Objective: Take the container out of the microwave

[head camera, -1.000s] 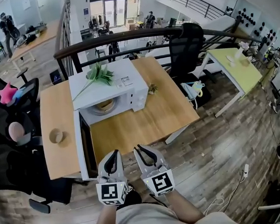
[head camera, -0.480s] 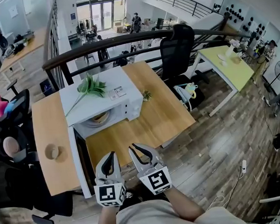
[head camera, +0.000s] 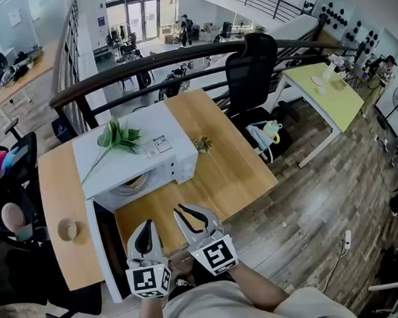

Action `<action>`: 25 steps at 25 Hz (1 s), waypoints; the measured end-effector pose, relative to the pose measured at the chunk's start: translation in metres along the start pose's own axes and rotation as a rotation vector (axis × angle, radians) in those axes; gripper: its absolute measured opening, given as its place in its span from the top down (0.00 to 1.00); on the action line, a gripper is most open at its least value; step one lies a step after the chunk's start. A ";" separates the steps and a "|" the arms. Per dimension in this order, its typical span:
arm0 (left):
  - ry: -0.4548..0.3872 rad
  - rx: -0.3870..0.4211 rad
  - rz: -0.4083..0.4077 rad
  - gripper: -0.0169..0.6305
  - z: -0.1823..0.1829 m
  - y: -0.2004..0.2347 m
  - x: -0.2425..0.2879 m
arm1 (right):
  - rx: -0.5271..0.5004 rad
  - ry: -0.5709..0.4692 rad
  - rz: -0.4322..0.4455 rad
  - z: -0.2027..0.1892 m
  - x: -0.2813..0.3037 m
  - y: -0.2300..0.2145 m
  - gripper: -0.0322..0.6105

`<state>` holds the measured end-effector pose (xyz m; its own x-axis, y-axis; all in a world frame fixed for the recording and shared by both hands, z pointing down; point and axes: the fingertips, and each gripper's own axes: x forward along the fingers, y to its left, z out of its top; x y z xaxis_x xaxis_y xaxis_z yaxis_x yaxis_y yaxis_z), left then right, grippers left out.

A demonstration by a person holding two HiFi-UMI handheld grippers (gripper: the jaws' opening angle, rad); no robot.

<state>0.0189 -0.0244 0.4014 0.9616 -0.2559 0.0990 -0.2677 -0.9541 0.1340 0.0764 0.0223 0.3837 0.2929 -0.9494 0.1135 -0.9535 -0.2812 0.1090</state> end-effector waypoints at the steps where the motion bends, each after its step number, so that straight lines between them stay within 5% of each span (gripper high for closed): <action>1: 0.002 0.000 0.009 0.97 0.000 0.001 0.008 | -0.007 0.004 0.014 -0.001 0.005 -0.005 0.86; 12: 0.042 -0.021 0.133 0.97 -0.019 0.010 0.080 | -0.056 0.046 0.176 -0.028 0.058 -0.058 0.86; 25: 0.123 -0.081 0.414 0.97 -0.065 0.054 0.057 | -0.051 0.110 0.433 -0.077 0.108 -0.024 0.86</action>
<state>0.0558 -0.0803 0.4781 0.7592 -0.5891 0.2768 -0.6376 -0.7586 0.1344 0.1361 -0.0625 0.4693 -0.1238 -0.9568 0.2631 -0.9859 0.1487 0.0766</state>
